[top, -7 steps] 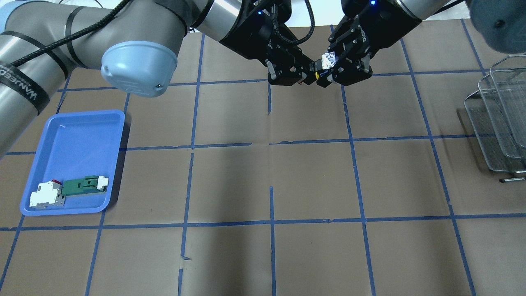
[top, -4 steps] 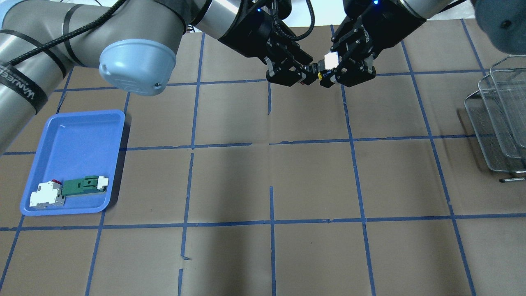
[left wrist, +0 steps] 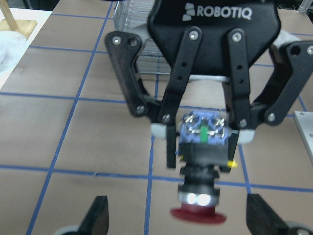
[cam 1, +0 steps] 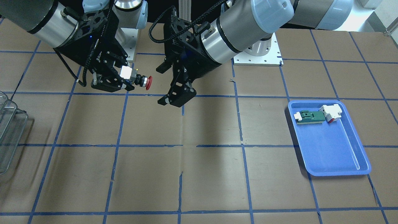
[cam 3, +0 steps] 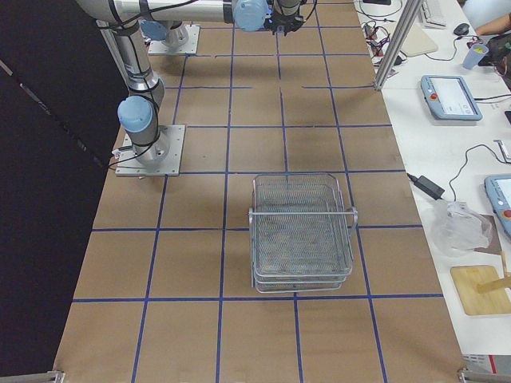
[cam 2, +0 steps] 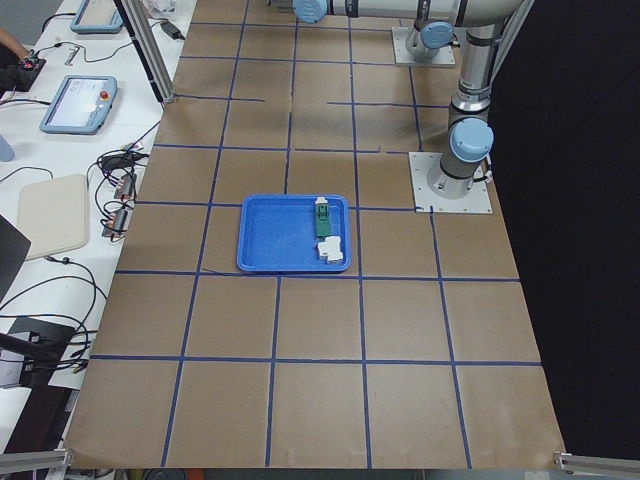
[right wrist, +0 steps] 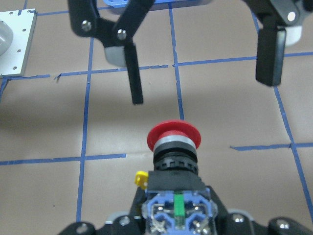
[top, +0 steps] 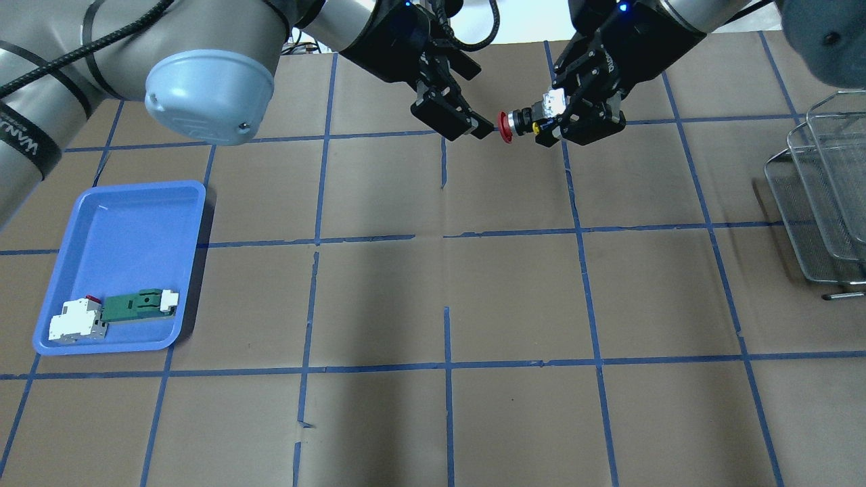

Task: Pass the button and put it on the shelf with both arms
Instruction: 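Open the left gripper and pull back while the right carries the button, then lower the button into the wire mesh basket with the right gripper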

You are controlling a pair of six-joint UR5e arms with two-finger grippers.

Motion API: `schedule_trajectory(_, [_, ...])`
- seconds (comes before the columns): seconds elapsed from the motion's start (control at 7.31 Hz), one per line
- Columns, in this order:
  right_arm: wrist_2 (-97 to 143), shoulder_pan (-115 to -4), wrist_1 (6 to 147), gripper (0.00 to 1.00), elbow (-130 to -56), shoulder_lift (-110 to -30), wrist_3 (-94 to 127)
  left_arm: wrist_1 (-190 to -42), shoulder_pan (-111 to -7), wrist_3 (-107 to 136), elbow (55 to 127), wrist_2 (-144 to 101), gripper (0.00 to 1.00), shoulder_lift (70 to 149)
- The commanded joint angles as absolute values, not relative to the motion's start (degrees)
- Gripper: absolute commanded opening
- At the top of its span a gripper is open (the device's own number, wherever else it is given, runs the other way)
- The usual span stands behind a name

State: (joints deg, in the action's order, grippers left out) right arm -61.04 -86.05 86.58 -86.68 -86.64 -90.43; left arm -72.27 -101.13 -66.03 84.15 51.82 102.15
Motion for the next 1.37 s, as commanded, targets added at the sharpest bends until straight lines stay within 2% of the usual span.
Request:
schedule_trajectory(0.0, [-69.94, -78.45, 87.19, 0.00, -86.75, -86.22, -88.69, -72.77, -96.97, -58.07, 84.20, 64.10, 1.00, 102.91])
schedule_trajectory(0.27, [-73.98, -65.54, 87.80, 0.00, -86.66, -84.21, -91.66, -73.29, -93.27, -41.07, 84.02, 75.53, 1.00, 102.32])
schedule_trajectory(0.82, [-79.36, -47.69, 99.81, 0.00, -86.57, -77.45, -102.02, -80.49, -93.87, -14.64, 83.32, 83.41, 1.00, 97.84])
schedule_trajectory(1.23, [-78.66, -44.30, 104.42, 0.00, -86.66, -72.96, -96.82, -90.25, -92.81, -12.14, 86.39, 88.77, 1.00, 93.44])
